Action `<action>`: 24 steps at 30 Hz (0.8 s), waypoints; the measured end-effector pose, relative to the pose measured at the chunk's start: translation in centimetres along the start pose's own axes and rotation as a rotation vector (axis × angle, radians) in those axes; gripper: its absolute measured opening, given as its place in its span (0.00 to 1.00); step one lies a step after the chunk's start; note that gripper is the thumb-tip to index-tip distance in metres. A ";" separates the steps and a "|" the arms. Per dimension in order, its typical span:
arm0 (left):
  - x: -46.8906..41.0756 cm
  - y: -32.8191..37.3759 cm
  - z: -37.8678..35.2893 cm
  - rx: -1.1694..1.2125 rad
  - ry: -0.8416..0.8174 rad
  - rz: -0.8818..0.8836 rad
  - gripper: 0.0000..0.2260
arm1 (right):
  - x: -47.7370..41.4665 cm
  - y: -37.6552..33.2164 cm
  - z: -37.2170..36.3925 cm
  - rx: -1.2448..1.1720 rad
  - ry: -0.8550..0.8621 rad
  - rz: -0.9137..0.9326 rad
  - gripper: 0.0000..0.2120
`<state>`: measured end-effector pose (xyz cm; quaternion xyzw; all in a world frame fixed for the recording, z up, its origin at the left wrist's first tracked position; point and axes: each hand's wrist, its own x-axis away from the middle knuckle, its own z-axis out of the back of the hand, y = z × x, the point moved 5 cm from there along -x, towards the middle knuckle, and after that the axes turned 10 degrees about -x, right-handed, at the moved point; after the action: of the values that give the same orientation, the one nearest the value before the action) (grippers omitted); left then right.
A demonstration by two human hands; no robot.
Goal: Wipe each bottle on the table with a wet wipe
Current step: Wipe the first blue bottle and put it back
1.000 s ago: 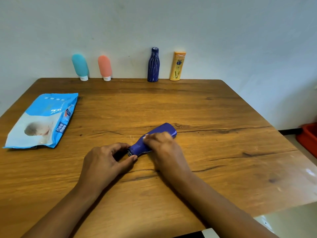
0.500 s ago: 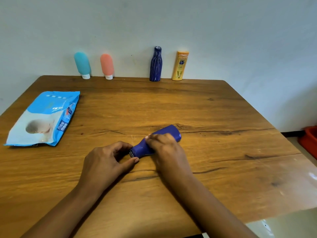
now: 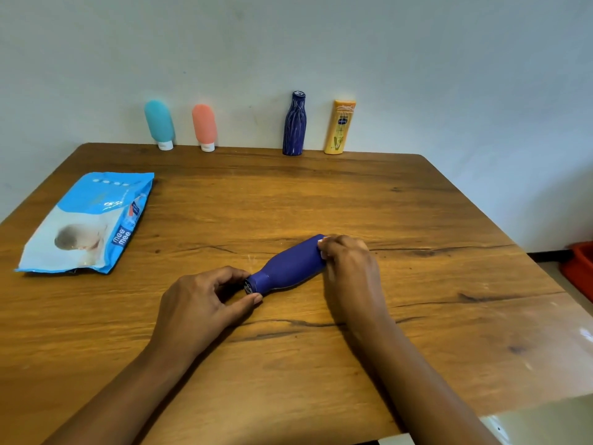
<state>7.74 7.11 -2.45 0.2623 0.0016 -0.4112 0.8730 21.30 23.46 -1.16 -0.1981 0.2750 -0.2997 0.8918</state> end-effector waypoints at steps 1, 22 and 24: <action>-0.1 -0.1 0.0 0.003 0.002 0.005 0.19 | -0.1 -0.1 -0.1 0.014 -0.013 -0.002 0.15; -0.1 0.5 -0.1 0.227 0.072 -0.020 0.18 | 2.0 -0.8 3.0 -0.354 0.279 0.026 0.14; -0.1 0.7 0.1 0.216 0.097 -0.064 0.19 | 2.4 -2.5 2.3 -0.351 0.230 0.118 0.15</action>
<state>8.17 7.47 -2.07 0.3743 0.0079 -0.4236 0.8249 23.28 20.44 1.03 -0.2982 0.4341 -0.2153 0.8224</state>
